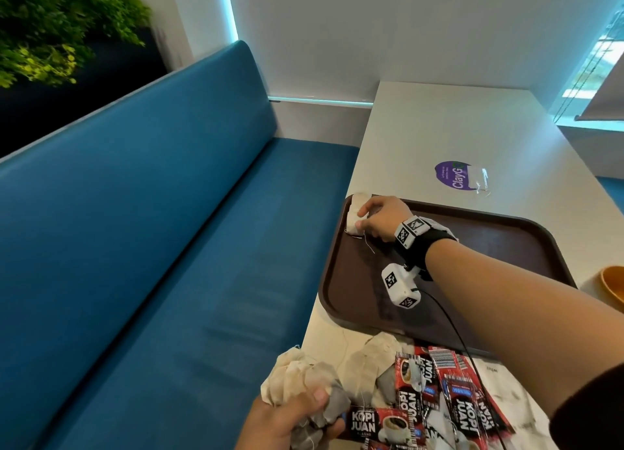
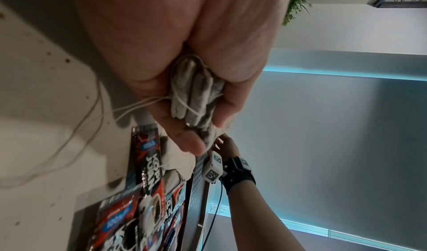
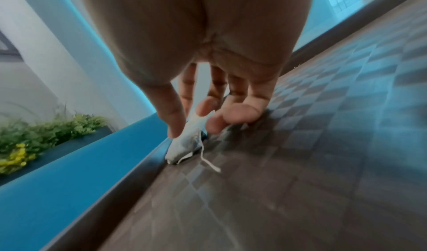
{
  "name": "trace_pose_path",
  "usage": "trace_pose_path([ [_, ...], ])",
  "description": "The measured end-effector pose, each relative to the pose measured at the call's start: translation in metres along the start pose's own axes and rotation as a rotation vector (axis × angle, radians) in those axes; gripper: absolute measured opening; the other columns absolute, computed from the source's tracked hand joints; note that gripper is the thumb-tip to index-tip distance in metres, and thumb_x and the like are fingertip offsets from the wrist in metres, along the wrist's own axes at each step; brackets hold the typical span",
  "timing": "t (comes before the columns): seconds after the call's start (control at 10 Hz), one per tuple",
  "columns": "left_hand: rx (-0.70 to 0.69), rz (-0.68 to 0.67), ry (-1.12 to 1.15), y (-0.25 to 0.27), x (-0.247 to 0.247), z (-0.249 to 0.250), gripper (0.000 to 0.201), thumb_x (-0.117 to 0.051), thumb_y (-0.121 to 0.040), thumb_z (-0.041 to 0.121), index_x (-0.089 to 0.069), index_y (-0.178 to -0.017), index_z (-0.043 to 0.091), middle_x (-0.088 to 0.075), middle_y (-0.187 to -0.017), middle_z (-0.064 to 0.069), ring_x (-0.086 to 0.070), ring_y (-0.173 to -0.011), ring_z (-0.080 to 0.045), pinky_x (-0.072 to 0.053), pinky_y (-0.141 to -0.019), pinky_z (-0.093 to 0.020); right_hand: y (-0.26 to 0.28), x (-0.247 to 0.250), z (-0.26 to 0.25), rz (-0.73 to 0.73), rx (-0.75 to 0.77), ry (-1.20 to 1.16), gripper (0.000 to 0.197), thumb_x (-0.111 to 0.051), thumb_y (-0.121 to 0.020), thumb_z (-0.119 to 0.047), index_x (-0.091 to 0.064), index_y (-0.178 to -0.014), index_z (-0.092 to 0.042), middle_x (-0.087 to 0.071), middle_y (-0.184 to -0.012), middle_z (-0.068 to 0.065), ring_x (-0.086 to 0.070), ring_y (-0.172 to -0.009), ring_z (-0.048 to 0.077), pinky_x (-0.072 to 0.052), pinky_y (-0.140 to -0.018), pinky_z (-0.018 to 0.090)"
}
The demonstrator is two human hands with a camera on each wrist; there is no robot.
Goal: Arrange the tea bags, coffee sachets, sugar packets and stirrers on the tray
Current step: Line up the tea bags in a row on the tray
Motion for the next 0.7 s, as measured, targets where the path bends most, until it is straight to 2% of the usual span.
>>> trace_pose_path([
  [0.1,-0.110,-0.191,-0.217,-0.014,0.006,0.016,0.090,-0.096,-0.029,0.038,-0.070,-0.114,0.025,-0.043,-0.034,0.027,-0.056,-0.085,0.029,-0.050,-0.079,-0.028,0.002,-0.008,-0.003,-0.056,0.018,0.149,0.020,-0.089,-0.073,-0.029,-0.072,-0.083,-0.028,-0.070,-0.090,-0.002,-0.068,-0.082,0.015,-0.046,-0.064,0.022],
  [0.2,0.108,-0.244,-0.254,0.062,-0.140,0.118,0.037,-0.077,-0.039,0.043,-0.077,-0.076,0.038,-0.065,-0.078,0.035,-0.060,-0.079,0.016,-0.041,-0.075,-0.005,0.007,-0.007,-0.006,-0.033,0.010,0.121,0.025,-0.091,-0.071,-0.033,-0.073,-0.088,-0.028,-0.070,-0.094,-0.003,-0.067,-0.085,0.014,-0.048,-0.071,0.024],
  [0.3,0.058,-0.248,-0.412,0.062,-0.136,0.117,0.068,-0.083,-0.037,0.022,-0.067,-0.103,0.020,-0.072,-0.072,0.009,-0.070,-0.069,0.000,-0.052,-0.062,-0.013,0.019,0.008,-0.008,0.053,-0.005,0.023,0.017,-0.084,-0.079,-0.025,-0.074,-0.093,-0.022,-0.073,-0.100,0.001,-0.069,-0.094,0.019,-0.056,-0.087,0.031],
  [0.4,0.128,-0.236,-0.282,0.073,-0.138,0.115,0.076,-0.077,-0.047,-0.006,-0.060,-0.120,0.011,-0.069,-0.081,-0.020,-0.071,-0.056,-0.028,-0.055,-0.045,-0.028,0.050,0.027,-0.022,0.074,0.031,-0.039,0.012,-0.078,-0.085,-0.022,-0.076,-0.096,-0.018,-0.072,-0.092,-0.001,-0.067,-0.087,0.017,-0.054,-0.088,0.032],
  [0.5,0.124,-0.217,-0.177,0.082,-0.145,0.121,0.079,-0.071,-0.052,-0.010,-0.057,-0.127,0.011,-0.070,-0.082,-0.020,-0.071,-0.058,-0.028,-0.056,-0.046,-0.030,0.103,0.041,-0.042,0.011,0.094,-0.107,0.007,-0.077,-0.087,-0.020,-0.076,-0.093,-0.018,-0.067,-0.077,-0.003,-0.059,-0.066,0.009,-0.046,-0.072,0.027],
  [0.6,0.118,-0.275,-0.061,0.096,-0.160,0.125,0.071,-0.069,-0.056,-0.014,-0.057,-0.121,0.013,-0.069,-0.079,-0.017,-0.069,-0.063,-0.028,-0.059,-0.053,-0.038,0.172,0.045,-0.058,-0.084,0.145,-0.202,0.004,-0.077,-0.088,-0.021,-0.076,-0.091,-0.020,-0.067,-0.077,-0.001,-0.058,-0.065,0.009,-0.048,-0.069,0.028],
  [0.7,0.084,-0.345,-0.048,0.111,-0.171,0.132,0.068,-0.075,-0.057,-0.011,-0.056,-0.118,0.012,-0.066,-0.085,-0.019,-0.065,-0.068,-0.027,-0.058,-0.056,-0.037,0.245,0.042,-0.067,-0.162,0.175,-0.321,0.006,-0.077,-0.089,-0.022,-0.076,-0.093,-0.017,-0.070,-0.077,-0.004,-0.061,-0.066,0.007,-0.050,-0.067,0.026],
])
Point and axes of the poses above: each hand's wrist, its own y-axis away from the middle knuckle, its own x-axis out of the back of the hand, z = x × y, the point moved 10 cm from there along -y, towards the middle knuckle
